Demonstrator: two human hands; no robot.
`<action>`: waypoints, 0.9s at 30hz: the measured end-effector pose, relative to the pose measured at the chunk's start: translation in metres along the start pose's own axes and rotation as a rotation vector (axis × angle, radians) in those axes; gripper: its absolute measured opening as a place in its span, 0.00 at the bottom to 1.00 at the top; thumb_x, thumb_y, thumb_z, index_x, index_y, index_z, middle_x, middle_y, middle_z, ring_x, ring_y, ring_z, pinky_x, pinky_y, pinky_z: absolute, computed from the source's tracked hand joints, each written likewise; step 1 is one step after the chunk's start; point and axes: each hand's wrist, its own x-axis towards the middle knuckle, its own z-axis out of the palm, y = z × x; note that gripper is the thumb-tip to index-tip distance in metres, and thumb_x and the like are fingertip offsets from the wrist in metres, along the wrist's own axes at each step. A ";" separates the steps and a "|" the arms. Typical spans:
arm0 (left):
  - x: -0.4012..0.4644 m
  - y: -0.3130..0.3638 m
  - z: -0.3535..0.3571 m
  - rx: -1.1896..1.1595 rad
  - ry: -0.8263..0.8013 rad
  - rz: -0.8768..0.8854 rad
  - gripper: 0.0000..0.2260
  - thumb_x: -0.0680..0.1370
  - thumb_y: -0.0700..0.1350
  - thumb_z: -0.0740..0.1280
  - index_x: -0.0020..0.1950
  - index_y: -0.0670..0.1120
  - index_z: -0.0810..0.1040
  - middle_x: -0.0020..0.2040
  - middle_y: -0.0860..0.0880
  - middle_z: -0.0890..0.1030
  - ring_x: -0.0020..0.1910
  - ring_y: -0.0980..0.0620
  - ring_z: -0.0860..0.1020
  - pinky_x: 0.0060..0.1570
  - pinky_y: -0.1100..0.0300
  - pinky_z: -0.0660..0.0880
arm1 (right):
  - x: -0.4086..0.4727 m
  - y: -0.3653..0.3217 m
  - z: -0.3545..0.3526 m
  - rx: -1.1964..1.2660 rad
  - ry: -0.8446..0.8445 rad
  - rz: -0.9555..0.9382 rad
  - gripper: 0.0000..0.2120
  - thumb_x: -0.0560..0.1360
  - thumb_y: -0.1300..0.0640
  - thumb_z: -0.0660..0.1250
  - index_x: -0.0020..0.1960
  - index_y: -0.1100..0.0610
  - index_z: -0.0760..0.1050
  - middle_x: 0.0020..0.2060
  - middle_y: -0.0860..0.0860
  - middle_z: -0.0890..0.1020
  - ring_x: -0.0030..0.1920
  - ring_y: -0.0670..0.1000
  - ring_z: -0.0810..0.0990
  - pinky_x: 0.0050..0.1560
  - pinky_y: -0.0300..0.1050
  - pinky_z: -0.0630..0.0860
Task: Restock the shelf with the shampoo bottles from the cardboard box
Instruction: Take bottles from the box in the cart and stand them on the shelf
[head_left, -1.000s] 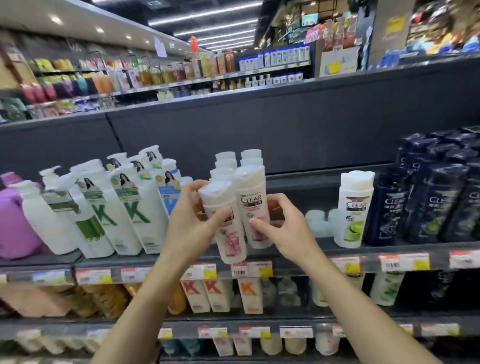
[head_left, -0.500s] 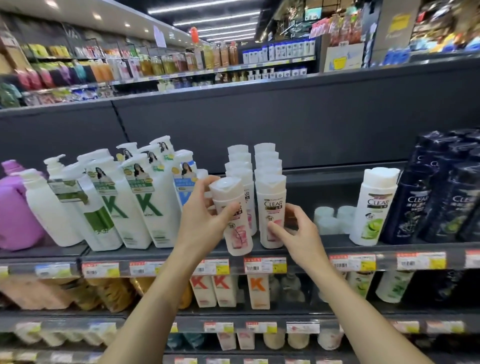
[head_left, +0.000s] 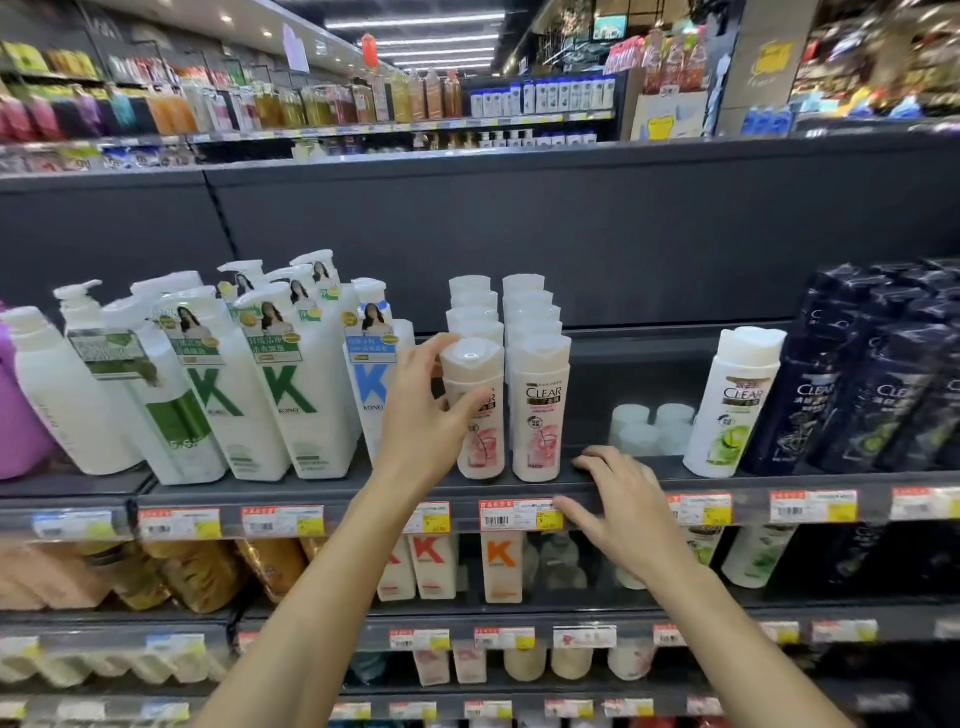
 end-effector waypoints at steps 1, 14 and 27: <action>0.002 -0.002 0.002 0.017 -0.006 -0.001 0.25 0.74 0.42 0.74 0.69 0.51 0.71 0.61 0.54 0.71 0.60 0.58 0.72 0.57 0.60 0.77 | 0.000 0.000 0.000 0.000 0.007 0.002 0.26 0.74 0.38 0.66 0.65 0.54 0.75 0.62 0.48 0.76 0.62 0.51 0.75 0.65 0.50 0.68; 0.001 -0.004 0.013 0.007 0.050 -0.017 0.24 0.76 0.43 0.72 0.69 0.51 0.67 0.58 0.60 0.75 0.54 0.67 0.74 0.51 0.70 0.73 | -0.002 -0.004 0.000 -0.016 -0.013 0.020 0.27 0.76 0.38 0.63 0.69 0.53 0.71 0.66 0.48 0.73 0.66 0.50 0.71 0.70 0.50 0.65; -0.051 0.025 0.055 0.172 0.044 0.579 0.15 0.77 0.41 0.67 0.62 0.37 0.75 0.61 0.41 0.78 0.63 0.47 0.75 0.65 0.58 0.71 | -0.051 0.009 -0.023 0.089 0.117 0.013 0.25 0.77 0.44 0.66 0.69 0.56 0.72 0.68 0.52 0.74 0.71 0.50 0.69 0.75 0.49 0.62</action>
